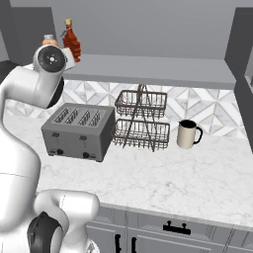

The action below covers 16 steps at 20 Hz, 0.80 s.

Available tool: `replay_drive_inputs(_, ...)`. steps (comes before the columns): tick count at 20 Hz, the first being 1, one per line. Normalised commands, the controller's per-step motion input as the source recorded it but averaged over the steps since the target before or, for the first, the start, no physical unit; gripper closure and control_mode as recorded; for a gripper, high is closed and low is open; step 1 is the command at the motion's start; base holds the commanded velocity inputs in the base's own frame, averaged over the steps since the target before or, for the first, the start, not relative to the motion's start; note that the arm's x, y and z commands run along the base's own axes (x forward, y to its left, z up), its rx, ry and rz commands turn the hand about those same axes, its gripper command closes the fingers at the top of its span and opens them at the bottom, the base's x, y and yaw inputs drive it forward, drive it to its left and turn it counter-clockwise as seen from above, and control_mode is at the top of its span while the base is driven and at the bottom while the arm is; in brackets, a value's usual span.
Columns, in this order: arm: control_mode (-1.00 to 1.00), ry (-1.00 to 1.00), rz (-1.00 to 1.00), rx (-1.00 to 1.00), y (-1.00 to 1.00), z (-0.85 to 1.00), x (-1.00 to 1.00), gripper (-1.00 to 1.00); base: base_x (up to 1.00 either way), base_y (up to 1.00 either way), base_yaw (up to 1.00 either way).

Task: Put the shaker and condiment bottle from the counter next to their counterparts in the cabinet.

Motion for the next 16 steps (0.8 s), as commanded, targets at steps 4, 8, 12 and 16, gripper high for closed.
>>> replay_drive_inputs(4,-1.00,-0.06,0.00,-0.10,0.00,-0.10,0.33,1.00,0.00,0.00,0.00)
replay_drive_inputs(8,-1.00,0.00,0.00,0.00,0.00,0.01,0.21,1.00,0.00,0.00,0.00)
replay_drive_inputs(12,-1.00,0.00,0.00,0.00,0.00,0.03,0.28,1.00,0.00,0.00,0.00)
replay_drive_inputs(16,-1.00,0.02,0.00,0.00,0.00,0.00,0.58,1.00,0.00,0.00,0.00)
